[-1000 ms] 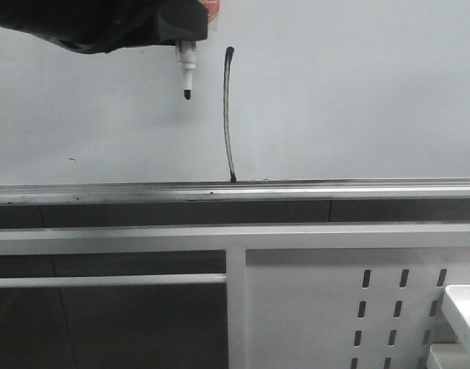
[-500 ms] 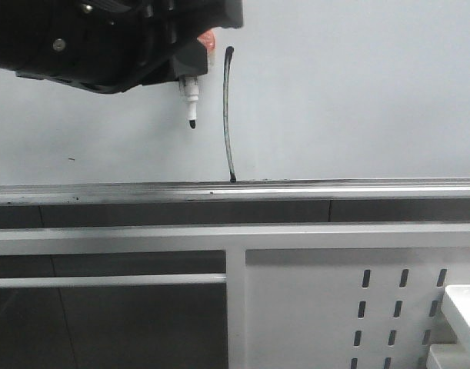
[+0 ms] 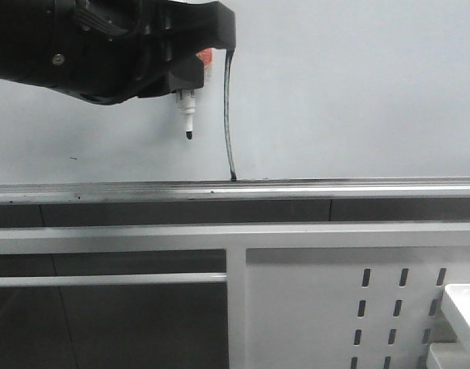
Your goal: Write number 1 on whiteboard
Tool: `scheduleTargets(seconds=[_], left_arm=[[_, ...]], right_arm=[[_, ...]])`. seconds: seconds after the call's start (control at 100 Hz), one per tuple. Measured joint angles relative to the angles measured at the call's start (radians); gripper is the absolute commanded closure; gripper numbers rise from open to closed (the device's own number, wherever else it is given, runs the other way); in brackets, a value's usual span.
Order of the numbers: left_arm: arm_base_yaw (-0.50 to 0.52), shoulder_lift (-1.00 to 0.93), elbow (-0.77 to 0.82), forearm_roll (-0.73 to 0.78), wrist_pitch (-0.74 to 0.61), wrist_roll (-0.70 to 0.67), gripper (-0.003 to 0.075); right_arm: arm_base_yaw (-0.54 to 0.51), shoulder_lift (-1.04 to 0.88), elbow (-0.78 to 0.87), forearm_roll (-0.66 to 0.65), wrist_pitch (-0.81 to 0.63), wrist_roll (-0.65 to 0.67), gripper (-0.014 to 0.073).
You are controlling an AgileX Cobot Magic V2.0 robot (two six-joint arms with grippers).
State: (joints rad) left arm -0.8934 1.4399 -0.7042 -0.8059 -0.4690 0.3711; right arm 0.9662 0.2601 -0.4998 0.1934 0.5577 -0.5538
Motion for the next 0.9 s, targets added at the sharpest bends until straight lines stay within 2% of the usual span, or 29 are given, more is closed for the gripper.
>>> scheduleTargets(seconds=[0.09,0.14,0.35,0.41,0.6,0.78,0.9], left_arm=[[0.000,0.000,0.000,0.000,0.000,0.000,0.0734],[0.000,0.000,0.000,0.000,0.000,0.000,0.0706],[0.010,0.005,-0.002,-0.011,-0.006,0.000,0.0436],[0.010,0.005,-0.002,-0.019,-0.006,-0.002,0.0395],[0.011,0.005,-0.002,-0.025,0.003,-0.004,0.0372],[0.011,-0.030,0.002,-0.037,0.022,0.001,0.0248],[0.008,-0.119,0.029,-0.041,0.004,0.065,0.0244]], right_arm=[[0.000,0.000,0.000,0.009,-0.002,0.002,0.0645],[0.000,0.000,0.000,0.012,-0.002,0.002,0.0645],[0.000,0.000,0.000,0.017,-0.002,0.002,0.0645],[0.000,0.000,0.000,0.020,-0.002,0.002,0.0645],[0.000,0.000,0.000,0.021,-0.002,0.002,0.0645],[0.000,0.000,0.000,0.012,-0.004,0.002,0.0645],[0.000,0.000,0.000,-0.031,0.004,0.002,0.0645]])
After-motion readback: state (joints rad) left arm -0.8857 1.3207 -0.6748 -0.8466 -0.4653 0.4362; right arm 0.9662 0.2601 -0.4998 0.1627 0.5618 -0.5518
